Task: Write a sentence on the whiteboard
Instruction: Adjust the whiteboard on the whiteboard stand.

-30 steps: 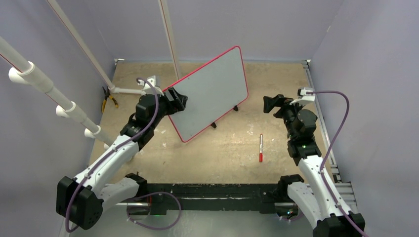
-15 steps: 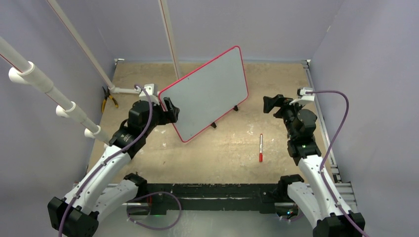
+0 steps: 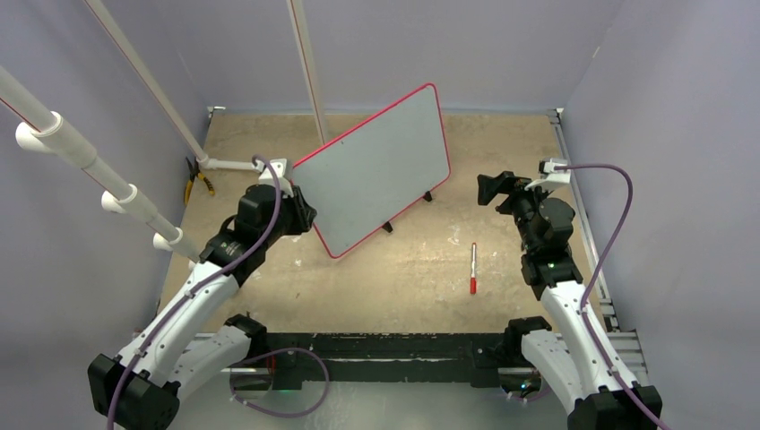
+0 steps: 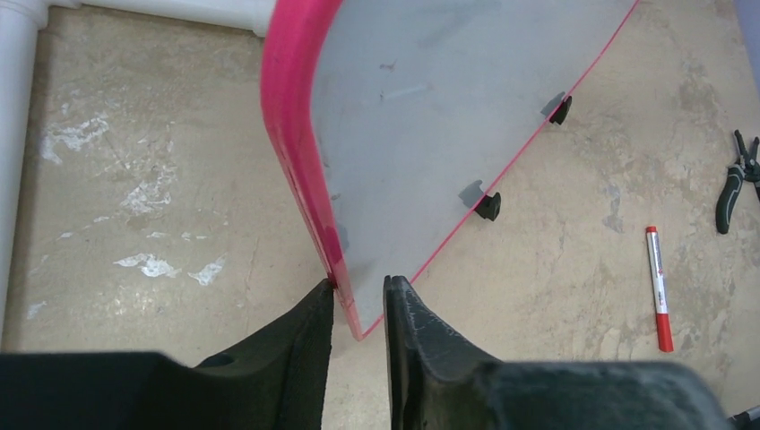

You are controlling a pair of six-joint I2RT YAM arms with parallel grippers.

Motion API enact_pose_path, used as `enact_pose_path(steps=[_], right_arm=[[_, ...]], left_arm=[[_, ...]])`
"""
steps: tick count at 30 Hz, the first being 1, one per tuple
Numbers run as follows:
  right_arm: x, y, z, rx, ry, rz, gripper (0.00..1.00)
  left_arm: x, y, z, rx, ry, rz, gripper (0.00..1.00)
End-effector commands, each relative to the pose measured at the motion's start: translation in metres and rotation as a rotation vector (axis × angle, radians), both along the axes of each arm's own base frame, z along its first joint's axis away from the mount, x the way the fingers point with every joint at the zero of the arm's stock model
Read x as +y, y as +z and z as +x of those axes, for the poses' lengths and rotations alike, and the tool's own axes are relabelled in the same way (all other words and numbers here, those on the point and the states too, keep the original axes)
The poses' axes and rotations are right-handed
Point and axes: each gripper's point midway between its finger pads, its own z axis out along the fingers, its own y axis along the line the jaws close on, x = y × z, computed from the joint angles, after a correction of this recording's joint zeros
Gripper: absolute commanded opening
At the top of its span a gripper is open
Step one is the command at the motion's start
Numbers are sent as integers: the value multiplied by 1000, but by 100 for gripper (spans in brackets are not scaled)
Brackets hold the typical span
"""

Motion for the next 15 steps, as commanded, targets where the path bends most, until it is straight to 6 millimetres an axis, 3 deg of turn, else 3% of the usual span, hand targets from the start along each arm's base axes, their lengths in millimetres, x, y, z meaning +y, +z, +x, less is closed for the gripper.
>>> enact_pose_path(steps=[1,15], right_arm=[[0,25,3,-68,5,-12,99],[0,23,5,-61,5,-14,99]], left_arm=[[-8,0,5,-6,-39,-15,22],[-27,3,24,-40,-76,-61,10]])
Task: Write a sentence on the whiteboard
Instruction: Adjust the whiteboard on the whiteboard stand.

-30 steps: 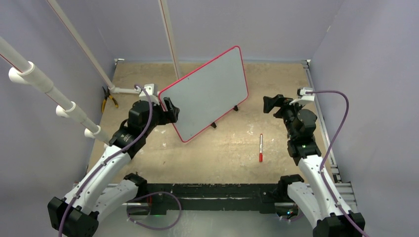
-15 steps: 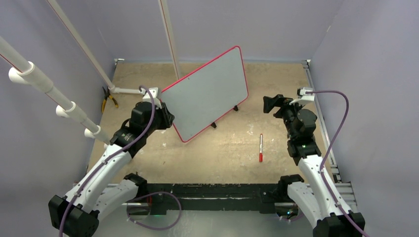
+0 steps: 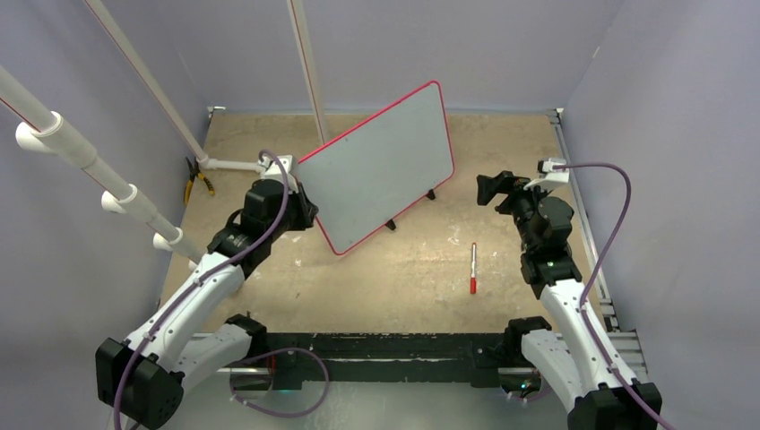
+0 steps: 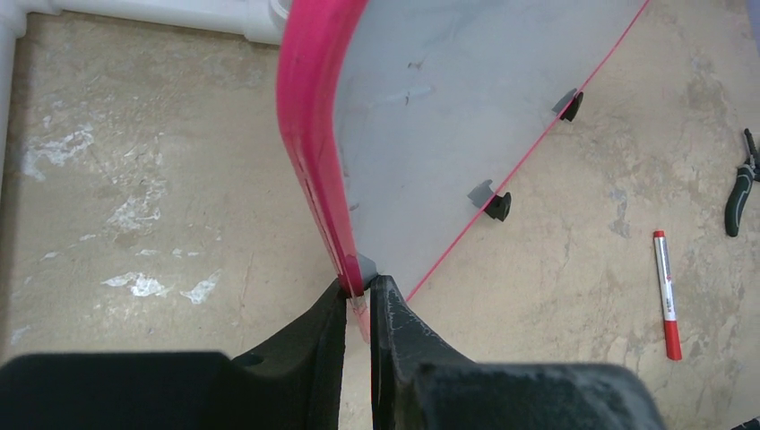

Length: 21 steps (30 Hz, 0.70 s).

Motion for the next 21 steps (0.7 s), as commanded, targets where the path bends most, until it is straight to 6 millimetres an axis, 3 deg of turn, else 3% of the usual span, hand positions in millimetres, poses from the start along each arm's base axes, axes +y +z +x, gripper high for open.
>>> enact_pose_path(steps=[1,4,15,21], right_arm=[[0,27,4,-74,4,-12,99],[0,26,5,-70,5,-12,99],[2,22,7,-57,15,-13,99],[13,8,14,-25,67,-2,98]], left_arm=[[-25,16,12,-63,-79,-87,7],[-32,20,16,-78,-101,-109,0],[-38,21,20,-104,-98,-167,0],[-41,27,22,-121,-95,-206,0]])
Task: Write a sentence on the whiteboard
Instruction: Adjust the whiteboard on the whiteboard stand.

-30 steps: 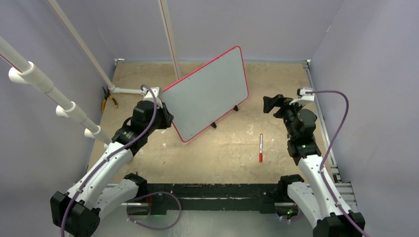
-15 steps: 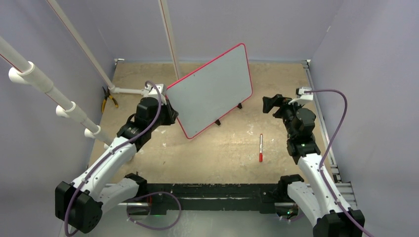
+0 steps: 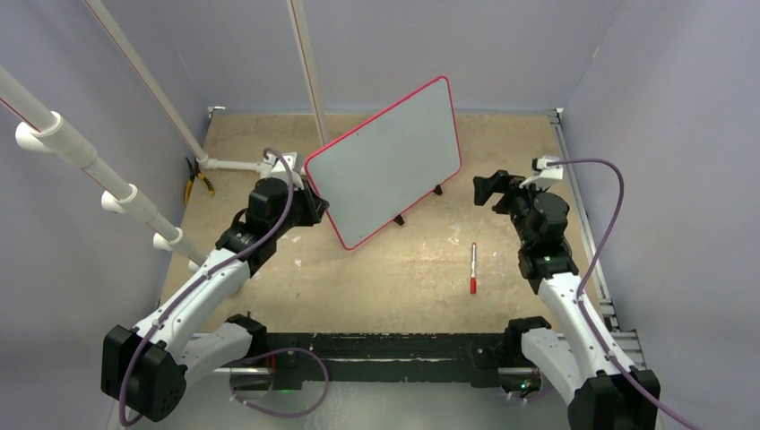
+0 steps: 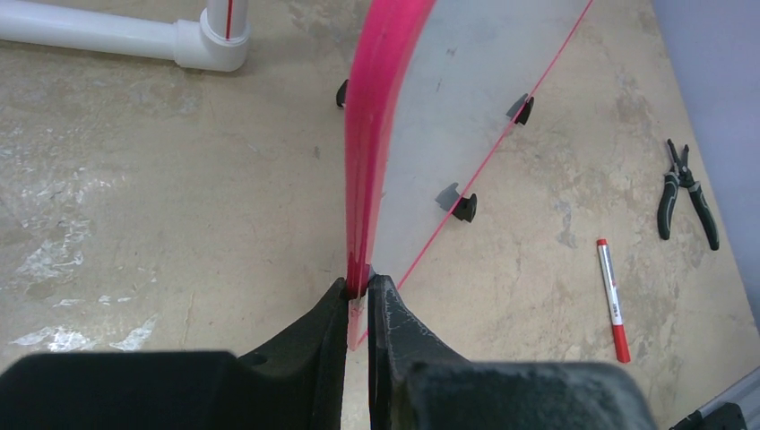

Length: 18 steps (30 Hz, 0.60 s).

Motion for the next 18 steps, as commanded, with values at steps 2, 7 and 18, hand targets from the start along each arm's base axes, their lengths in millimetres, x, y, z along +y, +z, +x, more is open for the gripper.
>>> enact_pose_path(steps=[2,7,18], right_arm=[[24,11,13,-56,128,21,94],[43,-36,36,78,214,53,83],[58,-115,81,222,267,59,63]], left_arm=[[-14,24,6,-77,-23,-100,0],[-13,20,8,-68,-8,-102,0],[-14,23,9,-68,-6,-109,0]])
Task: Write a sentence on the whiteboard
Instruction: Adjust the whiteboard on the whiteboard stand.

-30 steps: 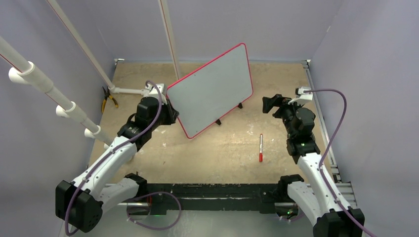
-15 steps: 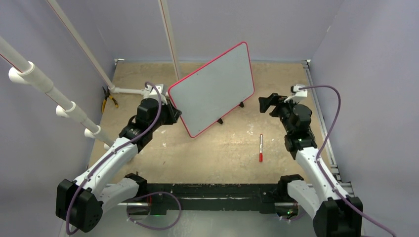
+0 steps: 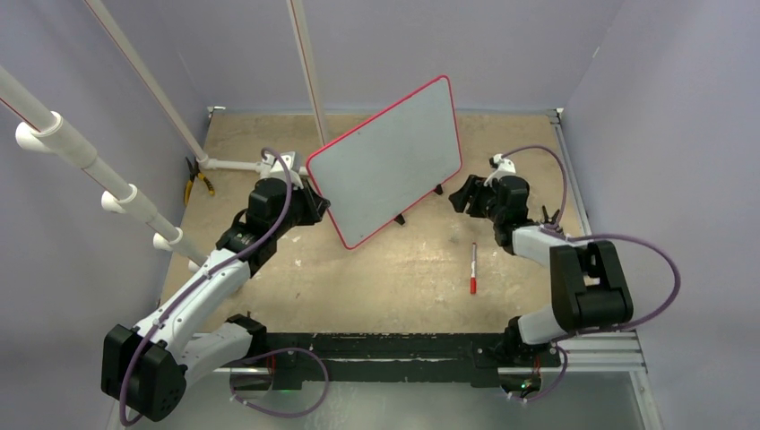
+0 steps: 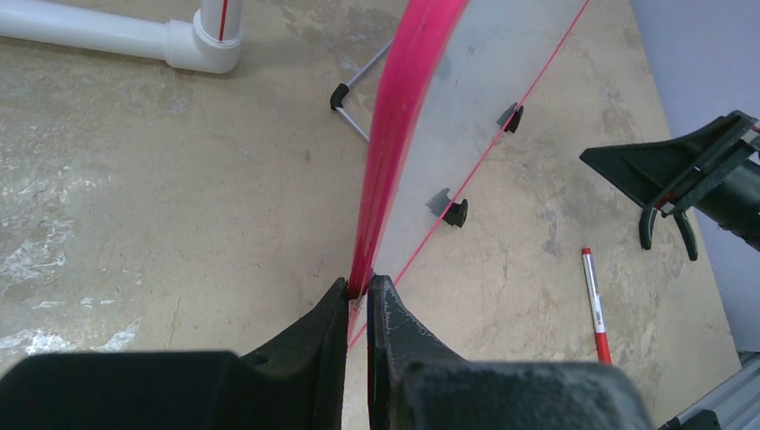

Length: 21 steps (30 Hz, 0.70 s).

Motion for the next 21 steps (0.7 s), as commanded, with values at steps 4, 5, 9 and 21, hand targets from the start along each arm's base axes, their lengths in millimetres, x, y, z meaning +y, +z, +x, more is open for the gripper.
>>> enact_pose_path(steps=[4,5,9,21], right_arm=[[21,24,44,-138,99,40,59],[22,21,48,-136,107,37,58],[28,11,59,-133,139,43,56],[57,-9,70,-104,262,45,49]], left_arm=[[-8,19,6,-63,-12,-55,0],[-8,19,7,-65,-11,-53,0],[-7,20,7,-64,-5,-48,0],[-8,23,10,-64,-6,-39,0]])
